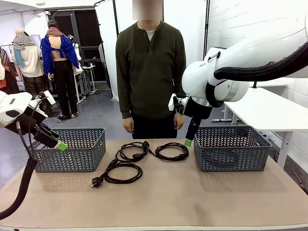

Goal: Organize the cables according to human instructions.
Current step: Pick up a bundle of cables and place it in the basket indicated by the human.

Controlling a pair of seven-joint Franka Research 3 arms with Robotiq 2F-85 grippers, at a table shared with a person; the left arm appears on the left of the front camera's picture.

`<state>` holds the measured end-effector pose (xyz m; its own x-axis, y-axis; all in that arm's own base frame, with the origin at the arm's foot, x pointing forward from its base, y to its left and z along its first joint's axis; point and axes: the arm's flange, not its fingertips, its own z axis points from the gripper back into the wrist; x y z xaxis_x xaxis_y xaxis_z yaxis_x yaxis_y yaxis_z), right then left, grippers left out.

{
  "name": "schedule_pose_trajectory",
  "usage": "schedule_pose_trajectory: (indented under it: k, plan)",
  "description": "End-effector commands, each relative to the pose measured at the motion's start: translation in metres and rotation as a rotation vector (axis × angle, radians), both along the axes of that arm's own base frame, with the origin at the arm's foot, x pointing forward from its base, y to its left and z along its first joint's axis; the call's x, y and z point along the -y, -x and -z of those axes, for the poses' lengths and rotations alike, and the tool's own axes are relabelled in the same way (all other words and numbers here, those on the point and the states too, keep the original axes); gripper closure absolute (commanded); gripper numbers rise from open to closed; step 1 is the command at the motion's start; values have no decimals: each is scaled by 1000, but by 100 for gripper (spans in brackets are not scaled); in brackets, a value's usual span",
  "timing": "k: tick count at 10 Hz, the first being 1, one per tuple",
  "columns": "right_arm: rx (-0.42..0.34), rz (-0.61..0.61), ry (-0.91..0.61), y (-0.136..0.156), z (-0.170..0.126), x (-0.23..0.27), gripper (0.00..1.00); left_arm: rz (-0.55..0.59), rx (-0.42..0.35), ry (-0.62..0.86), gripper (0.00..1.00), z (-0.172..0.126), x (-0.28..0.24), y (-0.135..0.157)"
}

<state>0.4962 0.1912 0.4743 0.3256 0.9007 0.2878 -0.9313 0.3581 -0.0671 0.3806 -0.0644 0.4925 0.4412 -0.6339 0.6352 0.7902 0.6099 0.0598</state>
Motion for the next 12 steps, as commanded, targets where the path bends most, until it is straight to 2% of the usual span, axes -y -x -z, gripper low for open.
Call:
schedule_pose_trajectory:
  k: [1, 12]
  plan:
    - [-3, -4, 9, -1, 0, 0, 0, 20, 1, 12, 0, 2, -3, -1]
    - [-3, -4, 9, -1, 0, 0, 0, 20, 1, 12, 0, 2, -3, -1]
